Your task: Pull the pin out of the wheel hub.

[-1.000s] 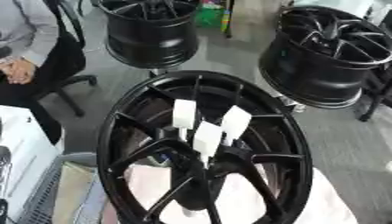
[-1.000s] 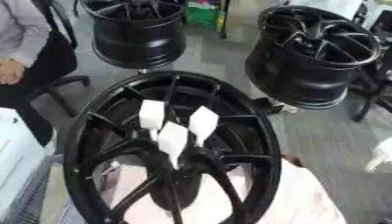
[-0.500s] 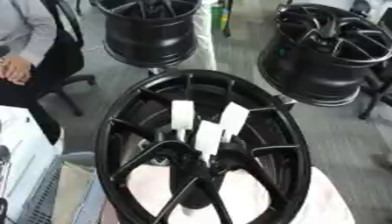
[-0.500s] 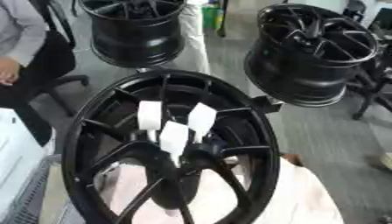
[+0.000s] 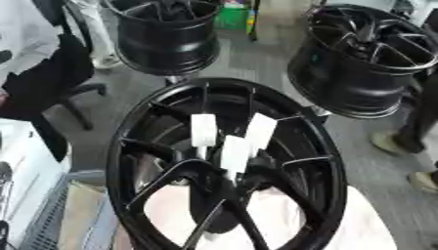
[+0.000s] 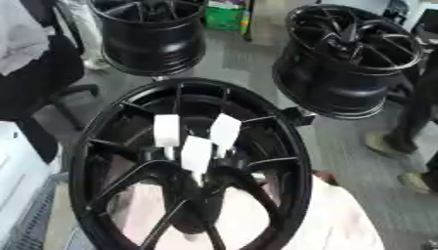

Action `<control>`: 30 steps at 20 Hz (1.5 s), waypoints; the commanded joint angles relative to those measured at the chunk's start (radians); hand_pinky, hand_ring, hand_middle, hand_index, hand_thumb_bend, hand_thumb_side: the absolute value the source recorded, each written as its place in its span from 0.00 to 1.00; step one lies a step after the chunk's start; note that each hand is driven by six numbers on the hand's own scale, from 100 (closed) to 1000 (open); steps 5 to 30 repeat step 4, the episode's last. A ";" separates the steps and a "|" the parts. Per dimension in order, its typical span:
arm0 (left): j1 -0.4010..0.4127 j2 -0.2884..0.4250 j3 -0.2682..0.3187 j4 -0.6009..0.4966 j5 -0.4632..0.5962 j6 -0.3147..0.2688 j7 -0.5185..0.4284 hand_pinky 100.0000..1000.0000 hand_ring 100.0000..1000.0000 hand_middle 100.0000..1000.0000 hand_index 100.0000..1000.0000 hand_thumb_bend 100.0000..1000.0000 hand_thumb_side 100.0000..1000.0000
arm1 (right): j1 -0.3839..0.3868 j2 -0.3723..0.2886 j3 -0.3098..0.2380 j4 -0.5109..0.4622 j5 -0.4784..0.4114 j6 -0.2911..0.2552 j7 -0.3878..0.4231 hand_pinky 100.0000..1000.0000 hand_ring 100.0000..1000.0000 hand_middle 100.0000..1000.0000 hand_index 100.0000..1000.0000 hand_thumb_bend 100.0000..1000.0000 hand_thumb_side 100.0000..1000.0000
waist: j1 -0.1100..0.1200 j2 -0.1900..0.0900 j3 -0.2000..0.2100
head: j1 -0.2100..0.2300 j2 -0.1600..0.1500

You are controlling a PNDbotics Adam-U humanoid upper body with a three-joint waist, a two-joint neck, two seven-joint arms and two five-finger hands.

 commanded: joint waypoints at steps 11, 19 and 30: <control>-0.015 0.020 0.003 -0.017 -0.003 -0.005 -0.003 0.74 0.78 0.59 0.85 0.01 0.69 | 0.077 0.031 -0.038 -0.338 -0.179 0.038 -0.191 0.79 0.73 0.74 0.78 0.00 0.45 | 0.006 -0.008 -0.004 | 0.003 -0.008; -0.015 0.020 0.003 -0.017 -0.003 -0.005 -0.003 0.74 0.78 0.59 0.85 0.01 0.69 | 0.077 0.031 -0.038 -0.338 -0.179 0.038 -0.191 0.79 0.73 0.74 0.78 0.00 0.45 | 0.006 -0.008 -0.004 | 0.003 -0.008; -0.015 0.020 0.003 -0.017 -0.003 -0.005 -0.003 0.74 0.78 0.59 0.85 0.01 0.69 | 0.077 0.031 -0.038 -0.338 -0.179 0.038 -0.191 0.79 0.73 0.74 0.78 0.00 0.45 | 0.006 -0.008 -0.004 | 0.003 -0.008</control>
